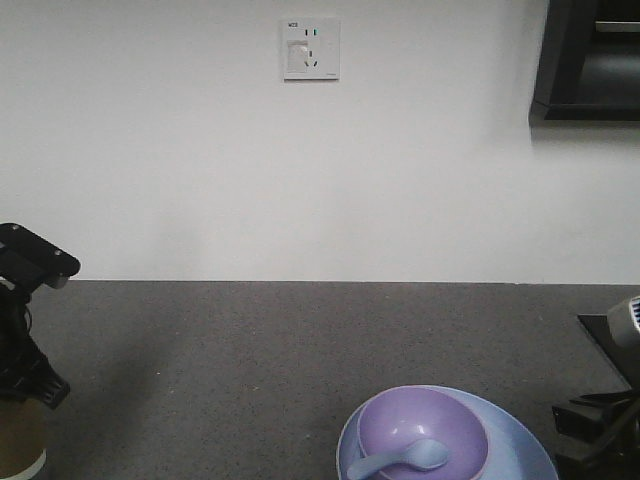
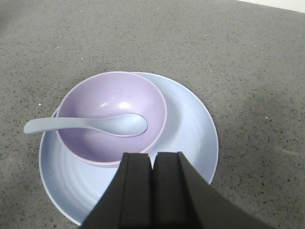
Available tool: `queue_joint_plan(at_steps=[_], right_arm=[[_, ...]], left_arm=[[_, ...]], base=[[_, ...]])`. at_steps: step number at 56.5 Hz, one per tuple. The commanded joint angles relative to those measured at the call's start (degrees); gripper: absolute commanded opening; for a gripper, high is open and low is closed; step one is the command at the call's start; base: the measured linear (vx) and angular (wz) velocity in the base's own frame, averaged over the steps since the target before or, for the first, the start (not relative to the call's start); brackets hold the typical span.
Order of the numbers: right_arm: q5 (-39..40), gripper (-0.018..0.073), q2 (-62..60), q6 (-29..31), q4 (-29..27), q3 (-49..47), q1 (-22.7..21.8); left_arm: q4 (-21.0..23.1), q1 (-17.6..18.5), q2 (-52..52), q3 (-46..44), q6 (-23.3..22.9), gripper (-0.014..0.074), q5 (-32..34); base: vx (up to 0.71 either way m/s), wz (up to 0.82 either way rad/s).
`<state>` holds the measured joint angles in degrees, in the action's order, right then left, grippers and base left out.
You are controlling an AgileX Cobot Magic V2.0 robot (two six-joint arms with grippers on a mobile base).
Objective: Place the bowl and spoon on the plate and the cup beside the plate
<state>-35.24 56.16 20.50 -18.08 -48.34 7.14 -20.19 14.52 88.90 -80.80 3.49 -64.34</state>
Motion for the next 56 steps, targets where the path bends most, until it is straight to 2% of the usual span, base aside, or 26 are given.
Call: queue_joint_plan(at_steps=[1,13,23,31,41,56], right_arm=[[3.4,-0.0008,-0.9,0.2,-0.2,-1.6,-0.2],[3.3,-0.0008,-0.9,0.2,-0.2,-1.6,-0.2],[3.0,-0.0008,-0.9,0.2,-0.2,-1.6,-0.2],[3.0,-0.0008,-0.9,0.2,-0.2,-1.6,-0.2],[3.0,-0.0008,-0.9,0.2,-0.2,-1.6,-0.2],[3.0,-0.0008,-0.9,0.2,-0.2,-1.6,-0.2]], left_arm=[[-0.9,-0.1,-1.0,-1.2,0.4,0.0439,2.6],[-0.7,-0.1,1.7,-1.2,0.5,0.0432,3.1],[-0.7,-0.1,3.3,-1.2,0.5,0.0383,4.5],[-0.7,-0.1,3.7,-1.2,0.5,0.0251,5.0],[-0.7,-0.1,3.7,-1.3,0.9,-0.001,6.1],[-0.7,0.8,0.5,-3.0,0.9,-0.0008,6.4]], base=[[0.0,0.0],[0.0,0.0],[0.0,0.0],[0.0,0.0],[0.0,0.0],[0.0,0.0]])
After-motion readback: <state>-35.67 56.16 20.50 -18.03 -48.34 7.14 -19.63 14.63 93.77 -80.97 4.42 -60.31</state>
